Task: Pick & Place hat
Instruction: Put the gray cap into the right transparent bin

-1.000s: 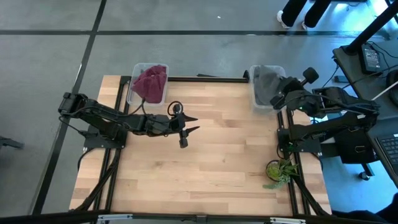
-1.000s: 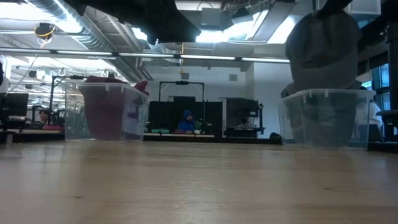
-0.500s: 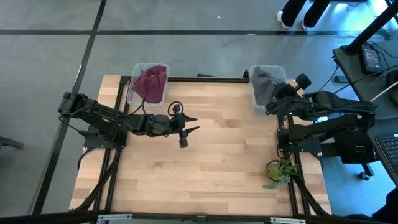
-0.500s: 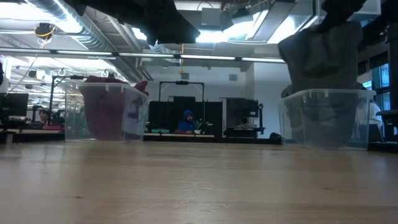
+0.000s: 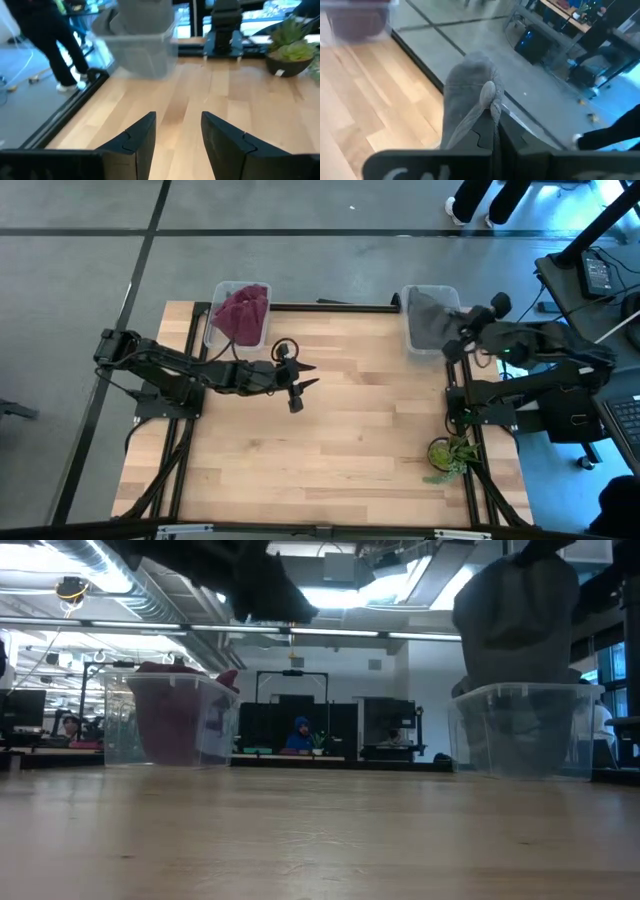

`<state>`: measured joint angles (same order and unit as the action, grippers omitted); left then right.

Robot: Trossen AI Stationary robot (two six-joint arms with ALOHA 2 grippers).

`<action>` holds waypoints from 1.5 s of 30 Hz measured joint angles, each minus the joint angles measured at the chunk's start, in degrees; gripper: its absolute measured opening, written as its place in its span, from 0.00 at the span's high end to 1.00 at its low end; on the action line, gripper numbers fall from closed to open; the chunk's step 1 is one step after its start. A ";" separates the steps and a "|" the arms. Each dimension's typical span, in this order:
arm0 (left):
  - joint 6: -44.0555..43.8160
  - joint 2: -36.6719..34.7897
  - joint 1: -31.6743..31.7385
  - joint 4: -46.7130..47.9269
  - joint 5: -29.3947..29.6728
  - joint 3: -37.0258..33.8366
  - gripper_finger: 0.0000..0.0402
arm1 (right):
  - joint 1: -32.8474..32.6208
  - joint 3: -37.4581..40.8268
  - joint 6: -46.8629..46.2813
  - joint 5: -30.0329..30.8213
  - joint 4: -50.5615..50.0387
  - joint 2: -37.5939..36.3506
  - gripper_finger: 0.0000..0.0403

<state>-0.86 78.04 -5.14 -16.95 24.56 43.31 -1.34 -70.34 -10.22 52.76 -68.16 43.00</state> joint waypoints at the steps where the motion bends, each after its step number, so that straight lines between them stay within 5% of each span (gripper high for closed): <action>1: -0.73 0.00 0.40 0.83 0.03 0.00 0.62 | -0.01 0.32 -1.06 -0.26 -0.19 -1.07 0.99; 7: -3.85 0.00 2.56 2.24 0.04 0.00 0.63 | 0.00 7.24 -7.98 -4.32 -0.91 -7.06 0.99; 17: 0.05 0.00 3.47 1.71 0.06 0.00 0.63 | -0.01 25.36 -12.70 -2.54 2.98 -15.19 0.99; 22: 0.15 0.00 3.43 1.09 3.61 0.00 0.63 | 0.02 24.44 -6.02 8.36 5.47 -15.36 0.99; 29: 0.14 0.00 3.45 -1.54 7.86 0.00 0.62 | 0.30 23.79 1.33 15.00 6.57 -14.96 0.97; 41: -2.99 0.00 3.43 -1.53 2.35 0.00 0.62 | 0.50 23.89 -8.09 7.33 3.10 -13.48 0.95; 45: -3.04 0.00 3.43 -1.44 2.35 0.00 0.62 | 0.50 27.41 -1.26 6.11 2.62 -13.02 0.96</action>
<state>-3.90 78.04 -1.72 -18.39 26.91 43.31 -0.84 -42.93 -11.49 58.88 -65.54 29.98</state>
